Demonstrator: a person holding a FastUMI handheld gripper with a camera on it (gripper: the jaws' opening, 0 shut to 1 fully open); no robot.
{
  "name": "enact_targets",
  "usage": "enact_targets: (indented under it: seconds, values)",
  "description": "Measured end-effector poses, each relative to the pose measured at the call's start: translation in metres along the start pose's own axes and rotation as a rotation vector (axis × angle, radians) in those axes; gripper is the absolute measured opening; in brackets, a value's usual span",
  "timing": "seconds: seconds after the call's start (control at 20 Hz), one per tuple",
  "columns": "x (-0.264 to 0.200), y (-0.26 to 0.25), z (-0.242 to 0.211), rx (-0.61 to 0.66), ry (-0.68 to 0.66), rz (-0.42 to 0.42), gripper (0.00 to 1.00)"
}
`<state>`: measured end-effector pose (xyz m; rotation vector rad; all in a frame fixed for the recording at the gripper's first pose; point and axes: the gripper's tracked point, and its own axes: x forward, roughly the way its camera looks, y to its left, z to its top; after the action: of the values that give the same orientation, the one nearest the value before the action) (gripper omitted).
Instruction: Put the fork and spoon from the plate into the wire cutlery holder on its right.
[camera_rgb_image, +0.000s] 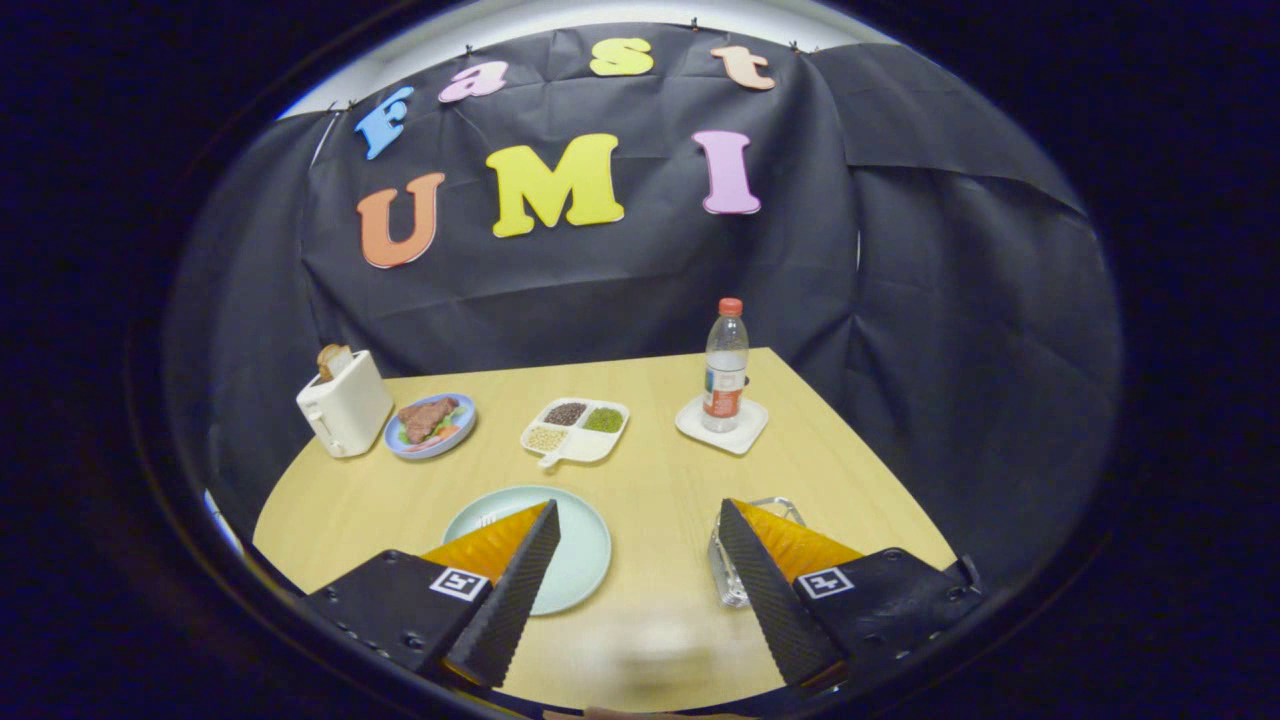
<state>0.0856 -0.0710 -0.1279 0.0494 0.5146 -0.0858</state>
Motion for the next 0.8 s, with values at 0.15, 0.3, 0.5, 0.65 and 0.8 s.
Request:
enact_targets:
  seconds: [0.15,0.3,0.5,0.65,0.8]
  values:
    - [0.013,0.025,-0.013,-0.013,0.035,0.021,0.96]
    - [0.024,0.052,-0.027,-0.031,0.073,0.046,0.96]
    - [0.044,0.083,-0.053,-0.042,0.145,0.078,0.96]
    - [0.059,0.103,-0.071,-0.042,0.201,0.105,0.96]
    - [0.073,0.119,-0.089,-0.054,0.258,0.119,0.96]
